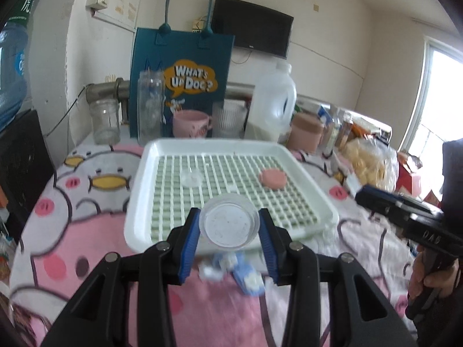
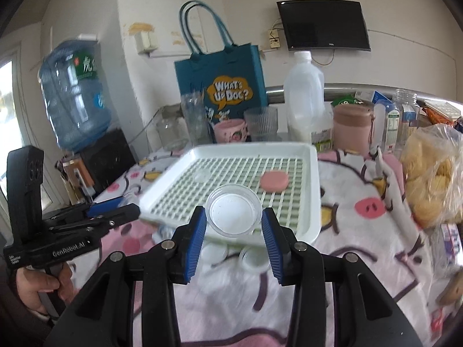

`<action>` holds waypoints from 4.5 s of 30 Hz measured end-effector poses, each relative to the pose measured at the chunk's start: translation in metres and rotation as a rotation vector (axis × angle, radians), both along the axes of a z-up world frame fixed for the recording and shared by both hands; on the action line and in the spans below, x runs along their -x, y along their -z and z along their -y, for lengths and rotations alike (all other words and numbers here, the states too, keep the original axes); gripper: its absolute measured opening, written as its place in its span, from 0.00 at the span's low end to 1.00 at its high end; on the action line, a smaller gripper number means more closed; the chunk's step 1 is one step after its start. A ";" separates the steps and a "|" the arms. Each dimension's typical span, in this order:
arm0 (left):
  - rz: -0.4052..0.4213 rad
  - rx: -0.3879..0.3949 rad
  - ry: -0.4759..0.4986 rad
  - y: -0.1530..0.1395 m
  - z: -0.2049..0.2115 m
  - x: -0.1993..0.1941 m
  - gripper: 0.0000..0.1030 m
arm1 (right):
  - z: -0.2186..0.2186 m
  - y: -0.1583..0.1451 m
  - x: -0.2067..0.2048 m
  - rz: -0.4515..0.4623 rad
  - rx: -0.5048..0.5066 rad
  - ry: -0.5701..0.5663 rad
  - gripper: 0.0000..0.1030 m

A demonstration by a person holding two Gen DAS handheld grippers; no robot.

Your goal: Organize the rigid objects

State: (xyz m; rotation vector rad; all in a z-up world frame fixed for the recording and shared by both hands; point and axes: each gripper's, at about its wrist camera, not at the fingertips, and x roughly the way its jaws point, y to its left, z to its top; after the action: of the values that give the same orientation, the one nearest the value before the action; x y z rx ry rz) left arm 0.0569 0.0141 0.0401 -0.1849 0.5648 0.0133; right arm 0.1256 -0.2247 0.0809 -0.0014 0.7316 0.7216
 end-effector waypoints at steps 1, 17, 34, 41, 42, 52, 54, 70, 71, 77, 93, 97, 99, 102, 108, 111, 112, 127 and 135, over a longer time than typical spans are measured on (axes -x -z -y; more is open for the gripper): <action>-0.002 0.005 -0.002 -0.004 -0.004 -0.005 0.38 | -0.001 -0.001 -0.009 -0.019 0.009 -0.018 0.38; -0.296 0.066 -0.077 0.062 -0.045 -0.113 0.38 | -0.067 0.077 -0.093 -0.206 0.318 -0.065 0.38; -0.058 0.101 -0.092 -0.001 -0.050 -0.068 0.79 | -0.029 0.031 -0.074 -0.072 0.138 0.044 0.68; -0.006 0.072 -0.098 -0.006 -0.038 -0.001 0.79 | 0.024 -0.006 -0.021 0.020 0.088 0.075 0.70; -0.031 0.047 -0.101 0.004 -0.035 0.004 0.79 | 0.026 -0.001 -0.017 0.009 0.104 0.073 0.70; -0.302 -0.017 -0.051 0.088 -0.020 -0.005 0.73 | 0.028 0.083 -0.013 -0.151 0.323 0.030 0.61; -0.315 -0.032 -0.036 0.092 -0.016 -0.012 0.73 | 0.024 0.092 -0.017 -0.168 0.347 0.022 0.60; -0.297 -0.043 0.060 0.092 0.003 -0.022 0.31 | -0.002 0.099 -0.024 -0.161 0.343 -0.057 0.26; -0.297 -0.031 0.060 0.091 0.002 -0.016 0.31 | -0.001 0.098 -0.020 -0.163 0.329 -0.063 0.26; -0.261 0.008 0.041 0.083 -0.003 0.015 0.31 | 0.008 0.082 0.012 -0.157 0.247 -0.065 0.26; -0.128 -0.037 0.022 0.070 0.010 0.024 0.31 | -0.045 0.070 0.049 -0.036 0.240 -0.148 0.26; -0.127 -0.045 0.017 0.071 0.011 0.024 0.31 | -0.042 0.069 0.050 -0.033 0.226 -0.146 0.26; -0.127 -0.045 0.021 0.071 0.011 0.024 0.31 | -0.039 0.069 0.048 -0.041 0.210 -0.140 0.26; -0.133 -0.055 0.021 0.072 0.013 0.023 0.31 | -0.037 0.069 0.048 -0.048 0.190 -0.142 0.26; -0.142 -0.085 0.021 0.073 0.018 0.022 0.31 | -0.028 0.063 0.048 -0.052 0.124 -0.131 0.26; -0.143 -0.091 0.014 0.073 0.018 0.022 0.31 | -0.026 0.062 0.047 -0.058 0.101 -0.127 0.26; -0.144 -0.090 0.012 0.073 0.017 0.022 0.31 | -0.025 0.062 0.047 -0.060 0.095 -0.126 0.26; -0.036 -0.102 0.005 0.061 0.019 0.040 0.31 | -0.026 0.062 0.050 -0.050 0.091 -0.150 0.26; -0.034 -0.086 -0.010 0.061 0.016 0.040 0.31 | -0.012 0.056 0.049 -0.006 0.089 -0.036 0.26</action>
State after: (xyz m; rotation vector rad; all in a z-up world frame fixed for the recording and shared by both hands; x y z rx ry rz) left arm 0.0166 -0.0024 -0.0207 -0.1038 0.5962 0.0508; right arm 0.0762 -0.2126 0.0252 -0.0940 0.7706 0.7233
